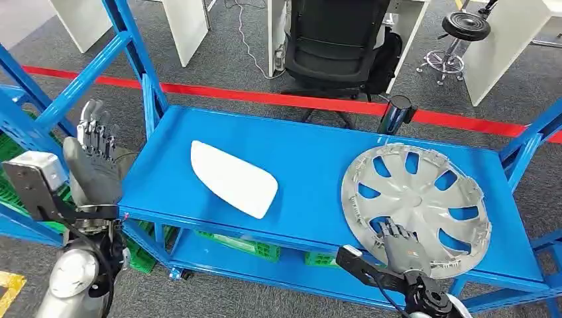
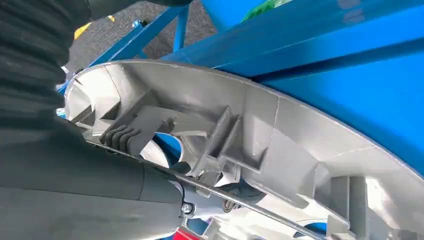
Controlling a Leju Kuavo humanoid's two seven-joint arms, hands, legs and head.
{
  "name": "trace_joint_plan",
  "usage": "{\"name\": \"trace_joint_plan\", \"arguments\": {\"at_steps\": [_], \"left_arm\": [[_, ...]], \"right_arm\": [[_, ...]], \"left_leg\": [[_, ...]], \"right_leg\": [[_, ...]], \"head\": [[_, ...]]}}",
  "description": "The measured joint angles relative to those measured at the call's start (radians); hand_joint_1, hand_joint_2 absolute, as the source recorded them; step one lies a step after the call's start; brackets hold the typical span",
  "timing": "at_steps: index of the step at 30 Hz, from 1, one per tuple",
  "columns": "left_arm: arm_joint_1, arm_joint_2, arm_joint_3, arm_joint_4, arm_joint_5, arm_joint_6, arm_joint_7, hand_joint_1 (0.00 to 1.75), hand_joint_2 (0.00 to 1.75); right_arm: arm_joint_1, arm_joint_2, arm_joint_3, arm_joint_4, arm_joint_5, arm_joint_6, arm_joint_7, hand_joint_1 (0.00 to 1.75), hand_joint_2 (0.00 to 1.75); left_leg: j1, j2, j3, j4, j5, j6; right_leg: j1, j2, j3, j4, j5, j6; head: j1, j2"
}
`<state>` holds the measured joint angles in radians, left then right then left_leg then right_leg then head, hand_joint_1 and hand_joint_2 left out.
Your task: Take the parts from the cabinet and place them on the table.
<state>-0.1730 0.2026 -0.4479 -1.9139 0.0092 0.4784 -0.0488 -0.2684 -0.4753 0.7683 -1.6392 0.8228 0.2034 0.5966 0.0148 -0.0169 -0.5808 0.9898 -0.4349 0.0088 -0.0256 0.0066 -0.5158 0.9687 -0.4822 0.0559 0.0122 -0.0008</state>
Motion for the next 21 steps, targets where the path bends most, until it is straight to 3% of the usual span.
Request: {"name": "trace_joint_plan", "arguments": {"at_steps": [21], "left_arm": [[0.003,-0.006,-0.006,-0.009,-0.006,0.007,0.000,0.00,0.00]], "right_arm": [[0.004,0.017,-0.019,0.008,0.066,0.001,-0.019,1.75,1.75]], "left_leg": [[0.000,0.002,0.005,0.000,-0.002,0.002]], "right_leg": [[0.000,0.001,-0.011,-0.002,-0.001,0.002]], "head": [[0.001,0.000]]}}
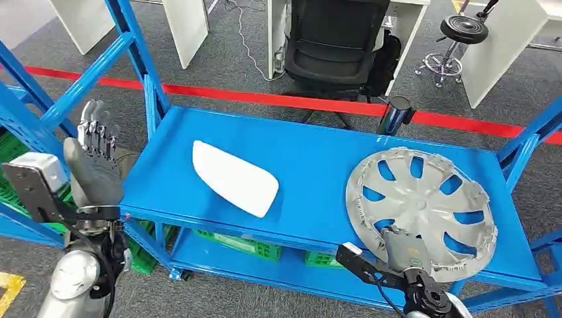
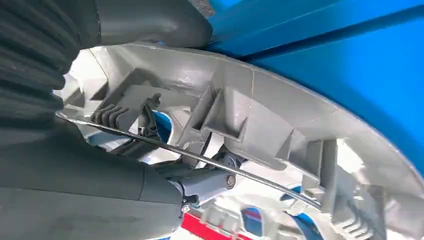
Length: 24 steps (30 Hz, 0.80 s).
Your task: Take the parts from the cabinet and place them on the table.
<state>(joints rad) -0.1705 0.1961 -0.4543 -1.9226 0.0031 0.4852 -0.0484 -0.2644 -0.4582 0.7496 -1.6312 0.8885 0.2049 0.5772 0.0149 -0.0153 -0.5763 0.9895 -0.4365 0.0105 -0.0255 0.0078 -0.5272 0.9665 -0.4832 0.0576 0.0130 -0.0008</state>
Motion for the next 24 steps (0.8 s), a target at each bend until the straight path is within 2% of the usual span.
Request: {"name": "trace_joint_plan", "arguments": {"at_steps": [15,17,24], "left_arm": [[0.001,0.000,-0.001,-0.019,-0.050,-0.010,0.035,0.00,0.00],[0.004,0.000,0.002,-0.020,-0.047,-0.006,0.033,0.00,0.00],[0.030,0.000,0.014,-0.027,-0.031,0.003,0.008,0.00,0.00]], "right_arm": [[0.010,0.006,-0.024,-0.025,0.000,-0.019,0.003,1.75,1.75],[0.015,0.006,-0.032,-0.046,0.000,-0.031,0.006,1.75,1.75],[0.006,0.006,-0.097,-0.163,-0.108,-0.104,0.009,1.75,1.75]], "left_leg": [[0.000,0.000,-0.001,0.000,0.000,0.000],[0.000,0.000,-0.005,0.000,0.004,0.001],[0.000,0.000,-0.008,0.000,0.005,0.001]], "right_leg": [[0.000,0.000,0.001,-0.001,0.001,0.000],[0.000,0.000,0.014,0.000,0.005,0.001],[0.000,0.000,0.010,0.000,0.007,0.001]], "head": [[0.000,0.000],[0.000,0.000],[0.001,0.000]]}}
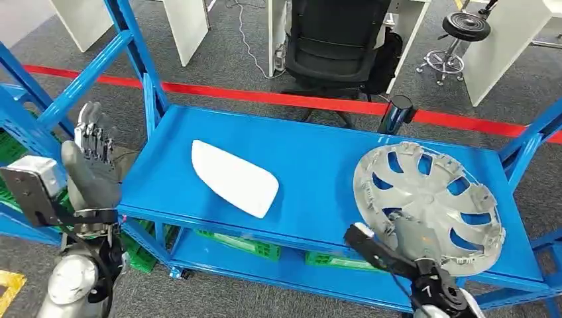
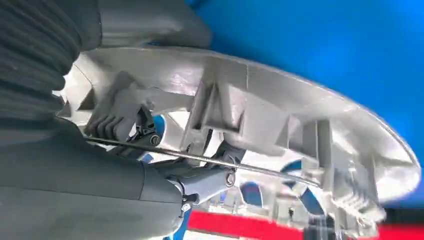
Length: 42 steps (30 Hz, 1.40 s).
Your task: Take the parts from the cabinet and place them on the table.
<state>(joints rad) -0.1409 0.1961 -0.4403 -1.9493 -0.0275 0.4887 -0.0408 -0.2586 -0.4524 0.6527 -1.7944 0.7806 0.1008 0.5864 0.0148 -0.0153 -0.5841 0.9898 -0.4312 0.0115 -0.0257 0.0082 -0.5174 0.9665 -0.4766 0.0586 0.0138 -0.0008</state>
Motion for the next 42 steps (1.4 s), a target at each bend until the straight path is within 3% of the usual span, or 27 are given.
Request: {"name": "trace_joint_plan", "arguments": {"at_steps": [7,14,23,29,37,42], "left_arm": [[0.017,0.000,0.015,-0.008,0.007,0.009,-0.010,0.00,0.00],[0.031,0.005,0.029,-0.009,0.021,0.032,-0.031,0.00,0.00],[0.035,0.014,0.032,-0.009,0.043,0.044,-0.045,0.00,0.00],[0.035,0.018,0.031,-0.009,0.049,0.056,-0.058,0.00,0.00],[0.036,0.018,0.027,-0.023,0.024,0.102,-0.092,0.00,0.00],[0.036,0.016,0.023,-0.031,0.020,0.114,-0.099,0.00,0.00]], "right_arm": [[-0.015,-0.003,-0.064,-0.099,-0.164,-0.093,-0.031,1.75,1.75],[-0.043,-0.024,-0.126,-0.196,-0.477,-0.237,-0.094,1.75,1.75],[-0.050,-0.052,-0.172,-0.251,-0.740,-0.326,-0.177,1.75,1.75],[-0.048,-0.053,-0.193,-0.273,-0.738,-0.419,-0.240,1.75,1.75],[0.028,0.004,-0.210,-0.319,-0.510,-0.638,-0.420,1.75,1.75],[0.053,0.042,-0.211,-0.329,-0.479,-0.684,-0.443,1.75,1.75]], "left_leg": [[0.000,0.000,0.000,0.000,0.000,0.000],[0.000,0.000,-0.001,0.000,0.000,0.000],[0.000,0.000,-0.002,0.000,0.000,0.000],[0.000,0.000,-0.004,0.000,0.000,0.000],[0.000,-0.002,-0.005,0.000,-0.001,-0.001],[0.000,-0.001,-0.005,-0.001,-0.001,-0.001]], "right_leg": [[0.000,0.000,-0.001,0.000,0.000,0.000],[0.000,0.000,-0.001,0.000,0.000,0.000],[0.000,0.000,-0.003,0.000,0.000,0.000],[0.000,0.000,-0.004,0.000,0.000,0.000],[0.000,-0.002,-0.005,0.000,-0.003,-0.001],[0.000,-0.001,-0.005,0.000,-0.003,-0.001]], "head": [[0.000,0.000],[0.000,0.000],[0.000,0.000],[0.001,0.000],[0.000,0.000],[-0.001,0.000]]}}
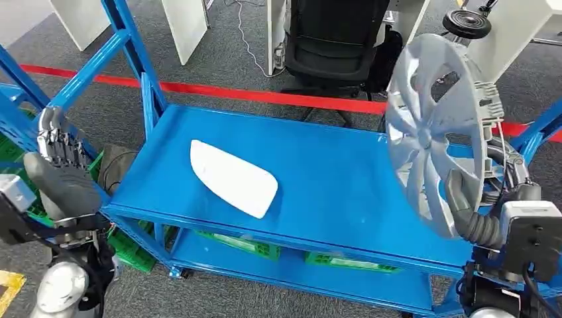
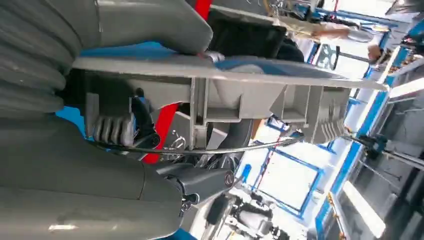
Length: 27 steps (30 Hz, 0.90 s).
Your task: Take the parts from the cabinet and place them on the table.
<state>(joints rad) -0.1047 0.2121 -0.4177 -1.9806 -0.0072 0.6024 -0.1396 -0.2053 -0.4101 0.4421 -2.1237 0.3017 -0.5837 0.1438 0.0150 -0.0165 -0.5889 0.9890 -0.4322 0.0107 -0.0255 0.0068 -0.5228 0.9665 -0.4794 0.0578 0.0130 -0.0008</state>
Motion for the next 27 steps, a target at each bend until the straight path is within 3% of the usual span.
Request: {"name": "trace_joint_plan", "arguments": {"at_steps": [8,17,22,23,24,25,27], "left_arm": [[-0.003,-0.011,-0.022,-0.003,-0.051,0.051,-0.010,0.00,0.00],[-0.013,-0.018,-0.048,-0.008,-0.052,0.060,0.001,0.00,0.00],[-0.017,-0.018,-0.060,-0.009,-0.046,0.056,0.013,0.00,0.00],[-0.019,-0.018,-0.062,-0.011,-0.046,0.055,0.016,0.00,0.00],[-0.019,-0.019,-0.064,-0.013,-0.046,0.053,0.018,0.00,0.00],[-0.021,-0.020,-0.065,-0.014,-0.046,0.053,0.018,0.00,0.00],[-0.021,-0.022,-0.069,-0.014,-0.046,0.053,0.020,0.00,0.00]], "right_arm": [[0.038,0.063,0.005,-0.003,-0.011,-0.098,-0.074,1.75,1.75],[0.079,0.105,0.003,-0.005,-0.008,-0.101,-0.086,1.75,1.75],[0.104,0.134,-0.018,-0.008,0.027,-0.101,-0.098,1.75,1.75],[0.108,0.137,-0.023,-0.009,0.021,-0.101,-0.100,1.75,1.75],[0.114,0.138,-0.027,-0.010,0.016,-0.102,-0.101,1.75,1.75],[0.118,0.140,-0.031,-0.010,0.013,-0.102,-0.105,1.75,1.75],[0.121,0.142,-0.037,-0.010,0.012,-0.102,-0.108,1.75,1.75]], "left_leg": [[0.000,0.000,0.000,0.000,0.000,0.000],[0.000,0.000,0.000,0.000,0.000,0.000],[-0.006,0.000,-0.004,0.007,-0.004,0.010],[-0.004,0.001,-0.002,-0.004,0.001,0.017],[0.004,0.005,0.005,-0.015,0.008,0.022],[0.003,0.006,0.006,-0.018,0.009,0.025],[0.000,0.007,0.003,-0.017,0.010,0.026]], "right_leg": [[0.000,0.000,0.000,0.000,0.000,0.000],[0.000,0.000,-0.001,0.000,0.000,0.000],[-0.006,0.000,0.000,-0.007,0.005,0.013],[-0.005,0.002,0.001,-0.008,0.005,0.016],[-0.008,0.000,-0.016,0.005,-0.007,0.017],[-0.006,-0.001,-0.035,0.054,-0.042,0.015],[-0.006,-0.001,-0.111,0.217,-0.114,0.016]], "head": [[0.000,0.000],[0.000,0.000],[-0.004,0.000],[-0.005,0.000],[-0.003,0.000],[0.003,0.000],[0.015,0.000]]}}
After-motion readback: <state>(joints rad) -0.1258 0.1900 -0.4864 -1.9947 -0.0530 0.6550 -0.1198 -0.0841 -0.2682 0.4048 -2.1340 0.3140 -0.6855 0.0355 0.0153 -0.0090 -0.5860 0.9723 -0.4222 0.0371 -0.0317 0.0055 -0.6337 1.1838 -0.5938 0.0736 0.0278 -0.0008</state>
